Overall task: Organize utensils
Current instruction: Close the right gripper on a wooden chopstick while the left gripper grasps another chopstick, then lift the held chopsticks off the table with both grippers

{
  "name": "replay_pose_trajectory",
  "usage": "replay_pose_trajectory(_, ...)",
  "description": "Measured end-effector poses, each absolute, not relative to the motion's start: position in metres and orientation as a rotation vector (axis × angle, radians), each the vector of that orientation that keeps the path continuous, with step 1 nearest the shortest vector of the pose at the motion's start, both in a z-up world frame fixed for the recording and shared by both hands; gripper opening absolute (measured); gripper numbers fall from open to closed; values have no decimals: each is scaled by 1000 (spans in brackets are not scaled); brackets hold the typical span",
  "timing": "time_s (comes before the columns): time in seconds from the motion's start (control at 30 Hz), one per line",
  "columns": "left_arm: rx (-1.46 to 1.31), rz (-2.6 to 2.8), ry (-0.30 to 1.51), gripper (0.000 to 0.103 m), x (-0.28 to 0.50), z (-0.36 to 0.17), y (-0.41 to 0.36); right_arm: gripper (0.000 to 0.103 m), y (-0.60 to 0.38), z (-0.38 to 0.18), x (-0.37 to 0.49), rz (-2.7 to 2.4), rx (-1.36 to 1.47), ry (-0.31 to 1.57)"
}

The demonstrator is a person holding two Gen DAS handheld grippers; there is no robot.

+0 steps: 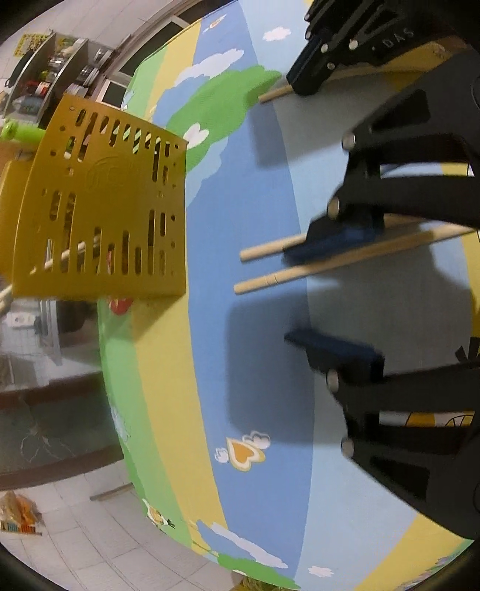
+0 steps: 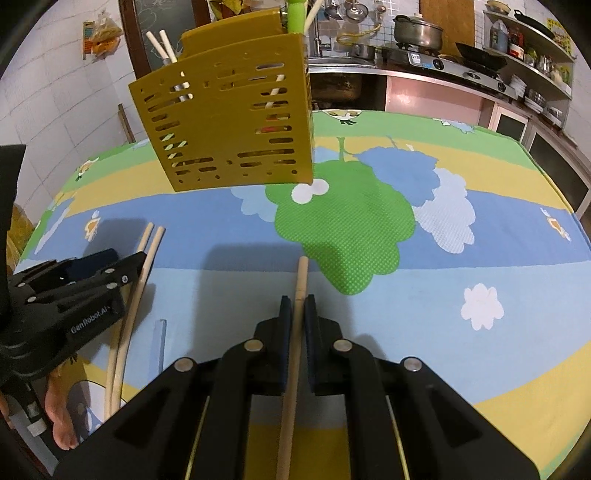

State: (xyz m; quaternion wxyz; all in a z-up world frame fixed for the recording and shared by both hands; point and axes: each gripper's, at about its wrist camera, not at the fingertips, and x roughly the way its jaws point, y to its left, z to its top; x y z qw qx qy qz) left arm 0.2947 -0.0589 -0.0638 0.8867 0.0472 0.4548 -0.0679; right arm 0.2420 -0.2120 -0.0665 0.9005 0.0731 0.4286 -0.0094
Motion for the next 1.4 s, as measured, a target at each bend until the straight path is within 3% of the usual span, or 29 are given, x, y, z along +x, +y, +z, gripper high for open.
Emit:
replay_pose_trajectory(0.03,92,-147,950,19,296,-63,-60,8,-213,-67,241,-17,159,886)
replay_pose_trajectory(0.23,90,-148,915,7,290,-63,-61,7,-217,-64,236,2,174,864)
replay_pose_trajectory(0.5,31,-134,845,5,275,-43,-46,7,-220,-43,220,6,192,768)
replay_pose_trajectory(0.9,-35,-132,523,5,210,37,-17,6,-217,14,173,-5,176,486)
replay_pose_trajectory(1.13,-24,-103,521,5,207,36,-8,7,-220,-2,189,3,194,614)
replay_pose_trajectory(1.4,-74,-82,662,5,250,12,6,8,-220,-43,217,-43,192,788)
